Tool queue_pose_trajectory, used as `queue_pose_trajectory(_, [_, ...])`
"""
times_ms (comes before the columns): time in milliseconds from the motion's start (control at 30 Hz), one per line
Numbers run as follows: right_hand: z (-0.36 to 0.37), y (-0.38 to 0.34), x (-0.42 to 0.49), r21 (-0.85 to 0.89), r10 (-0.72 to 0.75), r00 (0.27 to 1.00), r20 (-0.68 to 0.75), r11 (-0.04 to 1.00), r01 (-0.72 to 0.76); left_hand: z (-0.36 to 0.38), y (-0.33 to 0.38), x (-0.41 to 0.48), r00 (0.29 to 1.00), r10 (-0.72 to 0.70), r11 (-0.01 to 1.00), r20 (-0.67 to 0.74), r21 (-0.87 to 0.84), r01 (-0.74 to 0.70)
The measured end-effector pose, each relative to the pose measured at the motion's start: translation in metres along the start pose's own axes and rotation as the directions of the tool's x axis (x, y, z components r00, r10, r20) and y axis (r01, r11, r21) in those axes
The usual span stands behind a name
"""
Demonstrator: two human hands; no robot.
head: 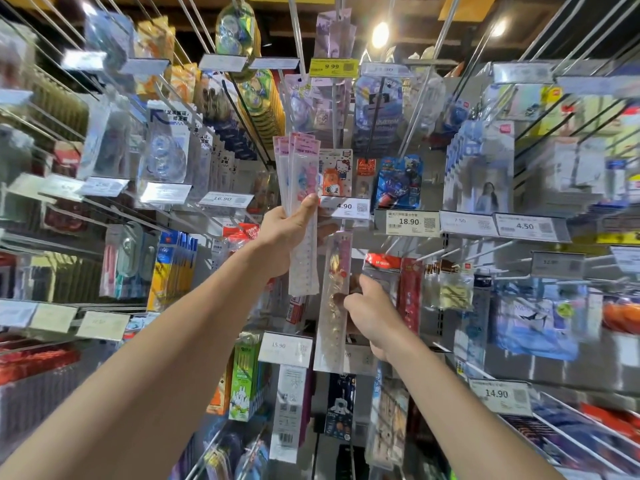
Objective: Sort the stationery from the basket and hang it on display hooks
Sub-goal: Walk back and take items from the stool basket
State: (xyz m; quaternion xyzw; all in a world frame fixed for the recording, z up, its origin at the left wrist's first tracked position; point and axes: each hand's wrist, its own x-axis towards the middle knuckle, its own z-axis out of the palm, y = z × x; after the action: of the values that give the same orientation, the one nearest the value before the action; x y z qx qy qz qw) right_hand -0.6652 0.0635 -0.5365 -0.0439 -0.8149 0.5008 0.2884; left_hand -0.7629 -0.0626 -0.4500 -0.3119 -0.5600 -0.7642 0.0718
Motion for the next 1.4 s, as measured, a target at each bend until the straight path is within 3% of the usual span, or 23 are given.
queue_pose_trajectory(300, [0.004, 0.000, -0.006, 0.080, -0.036, 0.998, -0.048, 0.996, 0.039, -0.004, 0.000, 0.003, 0.999, -0.023, 1.000, 0.038, -0.004, 0.023])
queue_pose_trajectory(867, [-0.006, 0.003, -0.027, 0.030, -0.109, 0.993, -0.042, 0.993, 0.111, 0.000, 0.007, -0.007, 0.999, -0.030, 1.000, 0.021, 0.002, 0.030])
queue_pose_trajectory(1400, [0.002, -0.008, 0.028, 0.138, 0.152, 0.988, -0.010, 0.979, -0.149, 0.000, 0.011, -0.008, 0.999, -0.022, 0.999, 0.024, 0.023, 0.022])
